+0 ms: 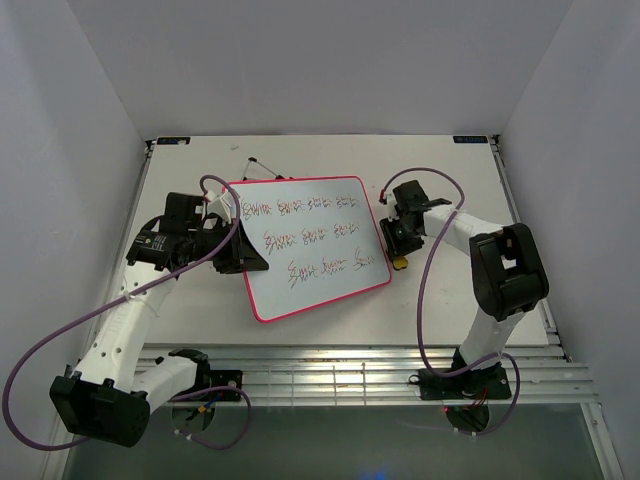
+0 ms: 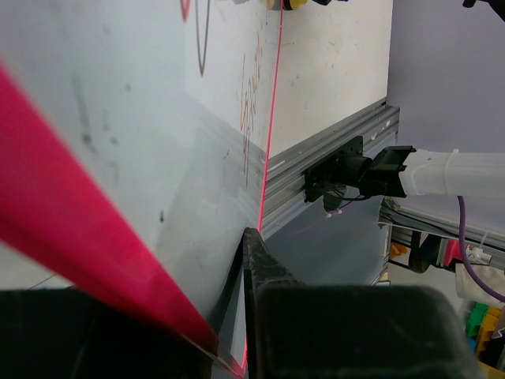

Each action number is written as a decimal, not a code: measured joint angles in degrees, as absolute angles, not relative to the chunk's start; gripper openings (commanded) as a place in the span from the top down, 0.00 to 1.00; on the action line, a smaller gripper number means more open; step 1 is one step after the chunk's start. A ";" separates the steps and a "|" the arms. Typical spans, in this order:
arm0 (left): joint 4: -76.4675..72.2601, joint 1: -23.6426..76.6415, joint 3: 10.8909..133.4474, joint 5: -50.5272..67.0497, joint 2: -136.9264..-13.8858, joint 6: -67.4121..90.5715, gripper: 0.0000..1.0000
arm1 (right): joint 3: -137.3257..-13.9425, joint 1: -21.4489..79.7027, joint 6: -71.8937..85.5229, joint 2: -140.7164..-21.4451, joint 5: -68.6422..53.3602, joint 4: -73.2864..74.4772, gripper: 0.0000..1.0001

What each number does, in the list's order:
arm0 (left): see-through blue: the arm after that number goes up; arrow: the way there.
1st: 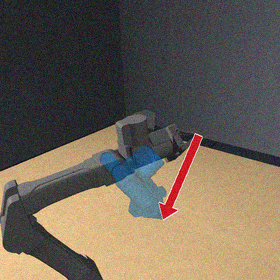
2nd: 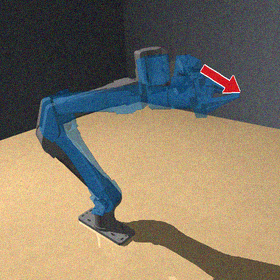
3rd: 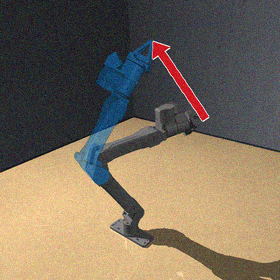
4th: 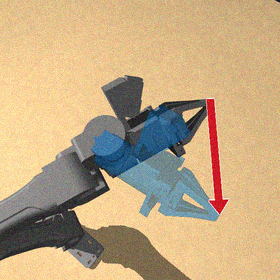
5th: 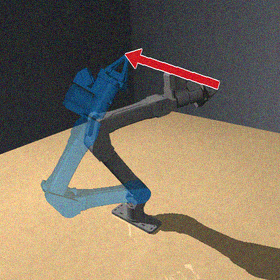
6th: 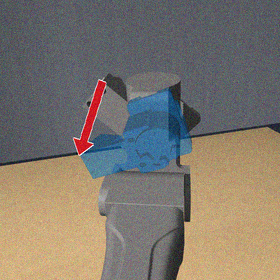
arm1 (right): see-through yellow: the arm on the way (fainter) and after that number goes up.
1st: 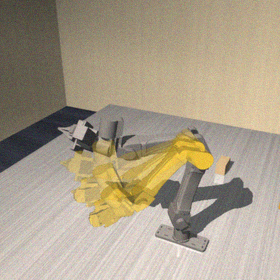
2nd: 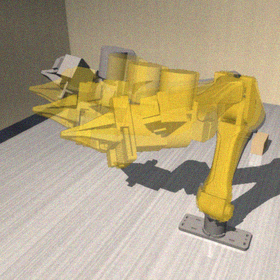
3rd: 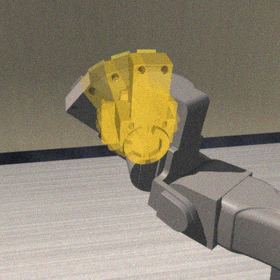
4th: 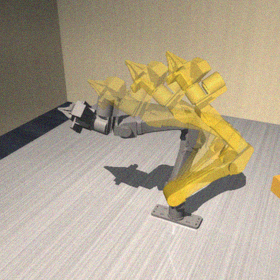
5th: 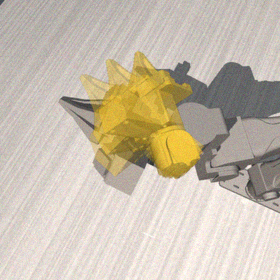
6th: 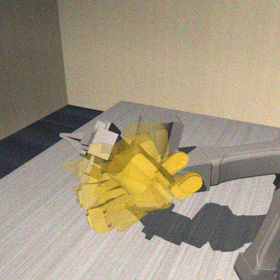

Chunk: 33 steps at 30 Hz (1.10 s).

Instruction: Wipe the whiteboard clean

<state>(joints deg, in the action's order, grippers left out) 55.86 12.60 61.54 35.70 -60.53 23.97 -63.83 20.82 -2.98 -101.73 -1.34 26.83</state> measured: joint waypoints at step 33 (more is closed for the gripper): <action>39.07 12.86 51.40 57.78 -84.36 22.94 1.00 | -94.08 42.30 0.69 -104.71 -14.31 36.32 0.67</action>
<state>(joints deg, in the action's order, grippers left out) 39.07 12.86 51.40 57.78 -84.36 22.94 -94.08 42.30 0.69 -104.71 -14.31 36.32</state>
